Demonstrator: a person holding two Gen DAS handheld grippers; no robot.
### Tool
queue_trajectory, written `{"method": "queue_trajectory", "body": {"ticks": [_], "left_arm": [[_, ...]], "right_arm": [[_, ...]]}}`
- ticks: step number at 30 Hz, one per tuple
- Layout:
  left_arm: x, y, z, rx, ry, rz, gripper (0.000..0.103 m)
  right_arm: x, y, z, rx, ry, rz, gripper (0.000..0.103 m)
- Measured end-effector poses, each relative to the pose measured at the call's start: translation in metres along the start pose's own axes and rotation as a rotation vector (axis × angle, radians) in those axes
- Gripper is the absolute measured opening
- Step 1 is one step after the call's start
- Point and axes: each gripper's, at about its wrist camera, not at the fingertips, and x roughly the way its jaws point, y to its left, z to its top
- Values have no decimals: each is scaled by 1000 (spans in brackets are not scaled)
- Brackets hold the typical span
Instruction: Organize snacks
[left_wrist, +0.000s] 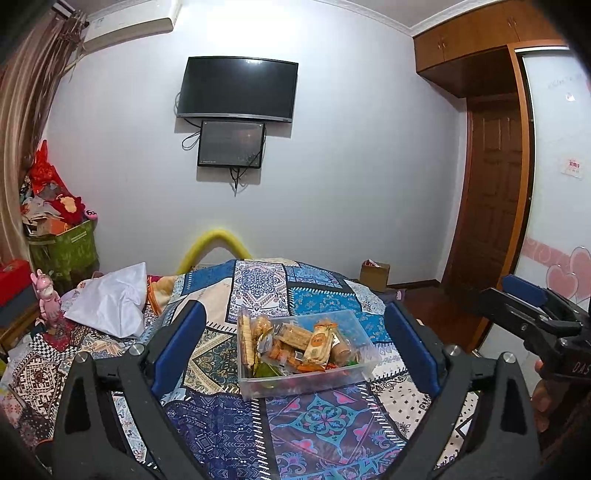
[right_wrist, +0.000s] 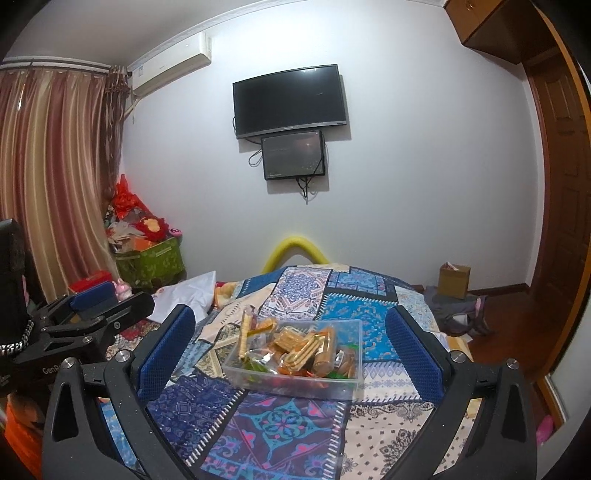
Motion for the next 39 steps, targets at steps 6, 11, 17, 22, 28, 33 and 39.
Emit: {"method": "queue_trajectory", "body": {"ticks": [6,11,17,22,28,33,39], "left_arm": [[1,-1,0,7,-3,9,98],[1,-4,-1,17,-8,18,98],[1,-5,-2,24,-10,14,98],[2,-5,-3,22,-5,8,98],[4,-6,-2,25,0,5,98],[4,-7,-3,23,4,4,98],[5,-6,-3,23,6,4,98]], "right_arm": [[-4,-3,-3,4,5,1,103],[-5,-4,-4,9,4,-2,103],[-6,-7,-4,22,5,-8,103],[-7,-8,-4,27,11,-9,103],[-8,-8,-2,28,10,-11,103],[-6,-8,-1,26,14,-11,103],[-6,-9,-1,33,14,-11,103]]}}
